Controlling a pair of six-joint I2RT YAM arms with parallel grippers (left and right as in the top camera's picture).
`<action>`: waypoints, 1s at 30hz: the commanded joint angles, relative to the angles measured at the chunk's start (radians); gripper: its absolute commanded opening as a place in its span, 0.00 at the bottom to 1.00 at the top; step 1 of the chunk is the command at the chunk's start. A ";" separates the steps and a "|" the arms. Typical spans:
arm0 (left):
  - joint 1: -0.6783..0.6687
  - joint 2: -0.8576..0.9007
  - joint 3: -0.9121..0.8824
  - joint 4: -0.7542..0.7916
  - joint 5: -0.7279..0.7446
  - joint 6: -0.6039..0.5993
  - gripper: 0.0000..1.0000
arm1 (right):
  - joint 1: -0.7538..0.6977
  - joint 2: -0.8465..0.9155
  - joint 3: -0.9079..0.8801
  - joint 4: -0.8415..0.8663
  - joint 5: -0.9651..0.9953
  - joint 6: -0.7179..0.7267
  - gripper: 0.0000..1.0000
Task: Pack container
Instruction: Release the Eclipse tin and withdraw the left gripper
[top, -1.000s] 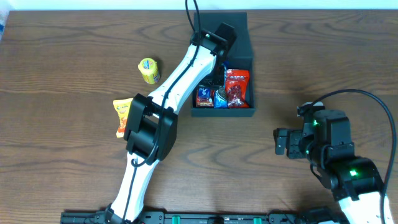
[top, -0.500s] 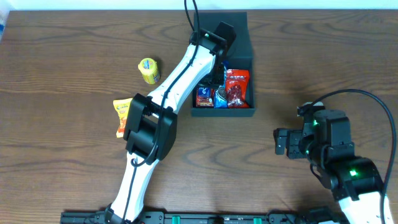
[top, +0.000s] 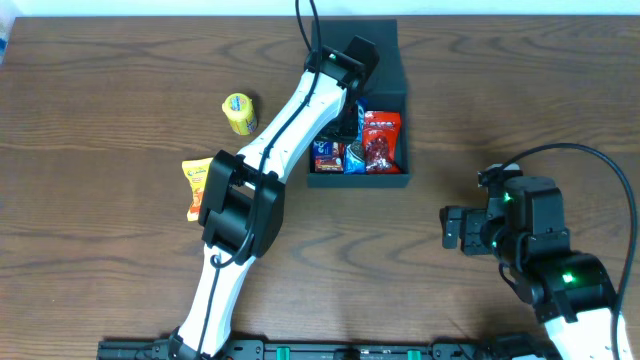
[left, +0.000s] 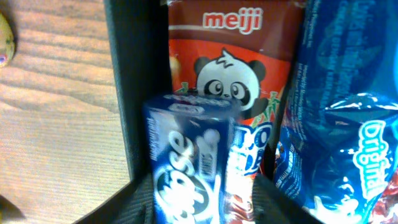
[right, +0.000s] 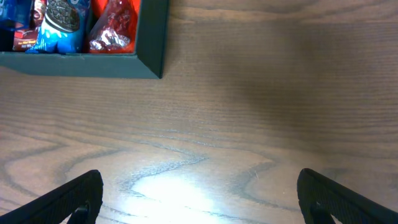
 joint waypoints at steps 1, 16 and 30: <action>0.006 0.011 -0.008 -0.007 -0.027 -0.003 0.58 | -0.010 0.000 0.003 0.002 -0.003 -0.014 0.99; -0.006 -0.078 -0.007 -0.034 -0.076 -0.003 0.61 | -0.010 0.000 0.003 0.002 -0.004 -0.014 0.99; -0.021 -0.408 -0.007 -0.136 -0.240 -0.019 0.79 | -0.010 0.000 0.003 0.002 -0.004 -0.014 0.99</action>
